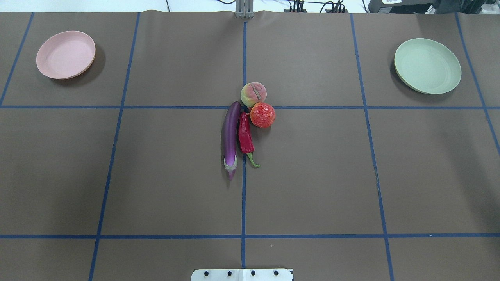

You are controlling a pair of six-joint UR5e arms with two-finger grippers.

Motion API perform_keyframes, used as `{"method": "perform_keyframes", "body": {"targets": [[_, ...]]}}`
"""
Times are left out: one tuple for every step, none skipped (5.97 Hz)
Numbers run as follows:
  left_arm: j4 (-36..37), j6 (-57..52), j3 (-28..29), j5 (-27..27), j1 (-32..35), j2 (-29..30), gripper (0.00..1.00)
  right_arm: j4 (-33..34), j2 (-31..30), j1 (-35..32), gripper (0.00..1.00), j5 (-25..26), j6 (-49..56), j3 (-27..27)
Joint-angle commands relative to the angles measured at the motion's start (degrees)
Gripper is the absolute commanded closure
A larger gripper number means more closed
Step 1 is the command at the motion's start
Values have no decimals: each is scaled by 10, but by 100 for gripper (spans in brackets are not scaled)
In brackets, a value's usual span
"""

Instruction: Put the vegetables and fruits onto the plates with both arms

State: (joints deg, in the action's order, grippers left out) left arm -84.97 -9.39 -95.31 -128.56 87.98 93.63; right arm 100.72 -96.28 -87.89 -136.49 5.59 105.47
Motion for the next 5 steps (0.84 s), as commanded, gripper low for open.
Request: {"method": "perform_keyframes", "body": {"targets": [[-12,1,-5,-32,0,0,0,0,4,0,0,-2,-1,2],[-6,3,-47,-33,-2,12,0,0,3,0,0,-4,-2,3],[1,5,-77,-36,-11,40,0,-1,7,0,0,-5,-4,6],[7,13,-106,-40,-22,45,0,0,30,0,0,1,-2,11],[9,24,-120,-35,-60,54,0,-1,35,0,0,-6,-1,-14]]}}
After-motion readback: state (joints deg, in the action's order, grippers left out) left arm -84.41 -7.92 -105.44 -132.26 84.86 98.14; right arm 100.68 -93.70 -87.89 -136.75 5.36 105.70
